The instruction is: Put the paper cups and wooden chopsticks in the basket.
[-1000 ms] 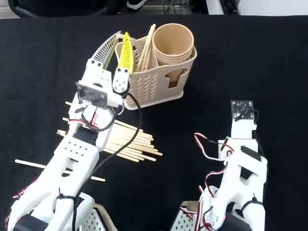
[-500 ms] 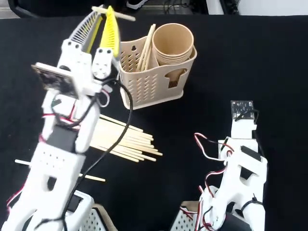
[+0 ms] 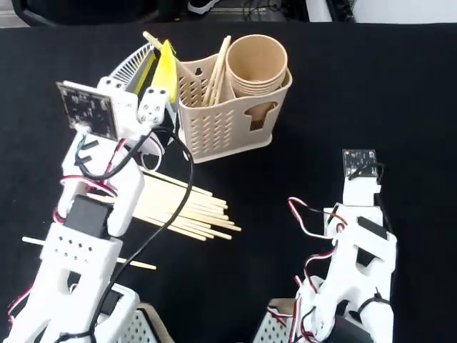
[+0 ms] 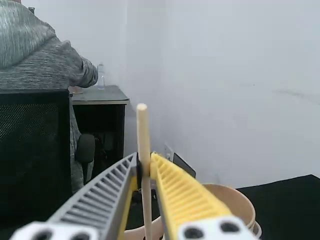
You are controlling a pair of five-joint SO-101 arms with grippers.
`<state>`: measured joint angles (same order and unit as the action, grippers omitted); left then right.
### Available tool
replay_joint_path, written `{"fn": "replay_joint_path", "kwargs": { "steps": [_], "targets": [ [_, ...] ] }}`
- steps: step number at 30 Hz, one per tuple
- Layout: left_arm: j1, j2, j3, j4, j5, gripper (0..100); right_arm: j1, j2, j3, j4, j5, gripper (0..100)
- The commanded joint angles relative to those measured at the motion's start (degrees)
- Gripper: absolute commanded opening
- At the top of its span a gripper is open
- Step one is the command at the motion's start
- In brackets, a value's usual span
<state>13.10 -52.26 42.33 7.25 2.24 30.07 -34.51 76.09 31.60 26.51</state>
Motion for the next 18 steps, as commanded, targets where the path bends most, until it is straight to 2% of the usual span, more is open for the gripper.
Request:
{"fn": "replay_joint_path", "kwargs": {
  "steps": [1, 5, 9, 15, 18],
  "targets": [
    [-0.13, 0.44, 3.56, -6.15, 0.53, 3, -0.70, -1.36, 0.04, -0.62, 0.26, 5.4],
    [-0.13, 0.70, 8.13, -7.65, 0.18, 3, -0.70, -1.36, 0.04, -0.62, 0.26, 5.4],
    [-0.48, 0.70, 6.90, -6.77, 0.18, 6, -0.70, -1.36, 0.04, -0.62, 0.18, 5.4],
    [-0.48, 0.70, 1.01, 7.56, 1.23, 15, -0.70, -1.36, 0.04, -0.62, 0.09, 5.4],
    [-0.57, 0.70, -1.89, 12.13, 3.60, 18, -0.70, -1.36, 0.04, -0.62, 0.09, 5.4]
  ]
}}
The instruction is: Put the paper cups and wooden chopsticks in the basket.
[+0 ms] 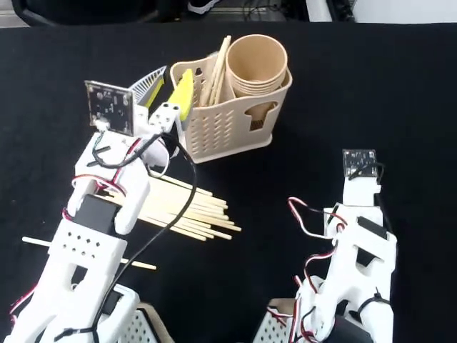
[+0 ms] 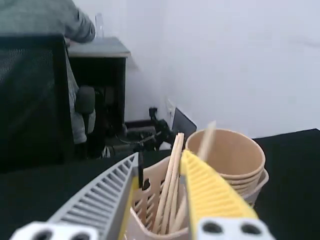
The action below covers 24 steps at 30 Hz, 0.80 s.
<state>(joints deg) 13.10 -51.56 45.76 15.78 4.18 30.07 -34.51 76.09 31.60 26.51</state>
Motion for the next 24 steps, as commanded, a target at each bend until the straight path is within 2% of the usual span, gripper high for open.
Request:
{"fn": "replay_joint_path", "kwargs": {
  "steps": [1, 4, 8, 13, 19, 24],
  "targets": [
    [-0.57, 0.00, -6.02, 4.31, 1.93, 18, -0.70, -1.36, 0.04, -0.62, 0.09, 5.4],
    [-0.66, -0.26, -7.78, 6.15, 2.11, 18, -0.70, -1.36, 0.04, -0.62, 0.09, 5.4],
    [-4.00, -0.79, -10.51, 11.96, 2.37, 18, -0.70, -1.36, 0.04, -0.62, 0.09, 5.4],
    [-15.78, -2.20, -13.41, 25.58, 6.77, 18, -0.70, -1.36, 0.04, -0.62, 0.18, 5.4],
    [-27.56, -1.93, -12.53, 43.87, 7.21, 19, -0.70, -1.36, 0.04, -0.62, 0.18, 5.4],
    [-35.21, 4.75, -3.74, 45.01, 11.96, 31, -0.70, -1.36, 0.04, -0.62, 0.09, 5.4]
  ]
}}
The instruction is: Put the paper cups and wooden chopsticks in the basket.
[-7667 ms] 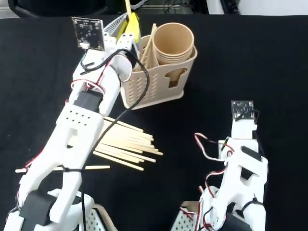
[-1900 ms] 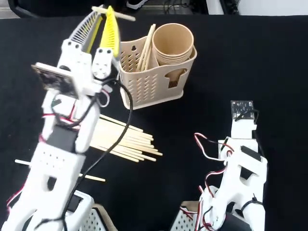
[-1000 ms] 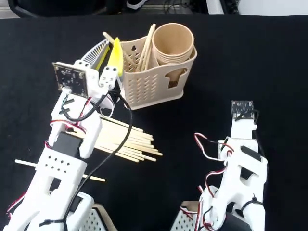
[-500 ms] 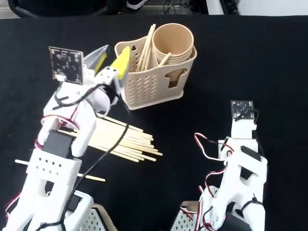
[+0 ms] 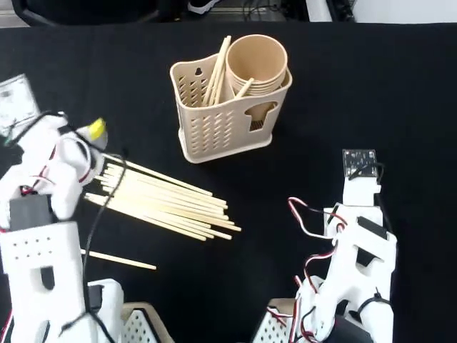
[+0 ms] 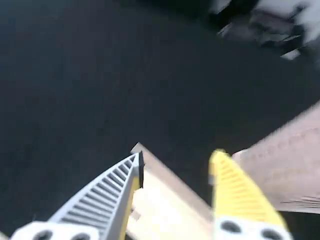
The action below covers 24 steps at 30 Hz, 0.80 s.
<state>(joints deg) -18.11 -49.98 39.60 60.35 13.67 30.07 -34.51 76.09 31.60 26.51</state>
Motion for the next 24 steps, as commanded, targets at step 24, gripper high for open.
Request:
{"fn": "replay_joint_path", "kwargs": {
  "steps": [24],
  "targets": [
    [1.01, 50.81, -3.12, 0.00, 12.22, 26, -0.70, -1.36, 0.13, -0.53, 0.09, 5.4]
  ]
}}
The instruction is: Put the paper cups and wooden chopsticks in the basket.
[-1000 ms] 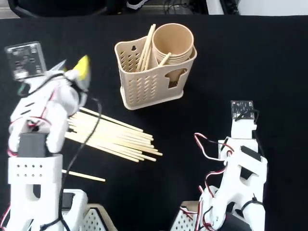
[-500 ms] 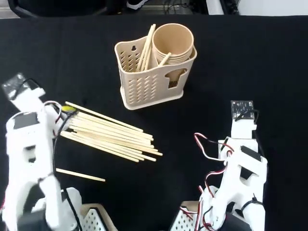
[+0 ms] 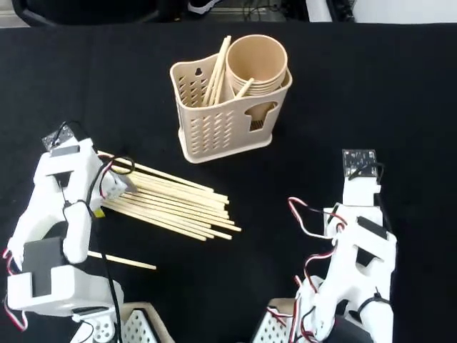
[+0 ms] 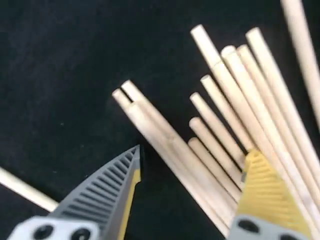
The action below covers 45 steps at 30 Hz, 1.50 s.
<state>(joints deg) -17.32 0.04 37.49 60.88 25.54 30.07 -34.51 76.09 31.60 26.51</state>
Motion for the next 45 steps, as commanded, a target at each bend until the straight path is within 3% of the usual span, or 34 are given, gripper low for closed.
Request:
{"fn": "replay_joint_path", "kwargs": {
  "steps": [1, 6, 9, 16, 22, 30, 38, 45],
  "targets": [
    [0.22, 0.62, -1.01, -0.53, 0.35, 23, -0.70, -1.36, 0.13, -0.53, 0.09, 5.4],
    [0.31, -1.85, -1.01, -0.53, 0.35, 2, -0.70, -1.36, 0.13, -0.53, 0.09, 5.4],
    [0.31, -2.81, -0.84, -0.53, 0.44, 6, -0.70, -1.36, 0.13, -0.53, 0.18, 5.4],
    [0.31, -5.89, -1.01, -0.53, 0.53, 3, -0.70, -1.36, 0.13, -0.53, 0.18, 5.4],
    [0.66, -12.84, -1.01, -0.53, 5.45, 3, -0.70, -1.36, 0.31, -0.53, 0.26, 5.4],
    [0.66, -31.38, -1.45, -0.26, 11.69, 3, -0.70, -1.45, 0.31, -0.53, 0.35, 5.4],
    [0.75, -56.09, -5.05, -0.53, 11.78, 3, -0.70, -1.45, 0.31, -0.53, 0.35, 5.4],
    [0.75, -64.53, -10.07, -0.44, 11.60, 3, -0.70, -1.45, 0.40, -0.53, 0.35, 5.4]
  ]
}}
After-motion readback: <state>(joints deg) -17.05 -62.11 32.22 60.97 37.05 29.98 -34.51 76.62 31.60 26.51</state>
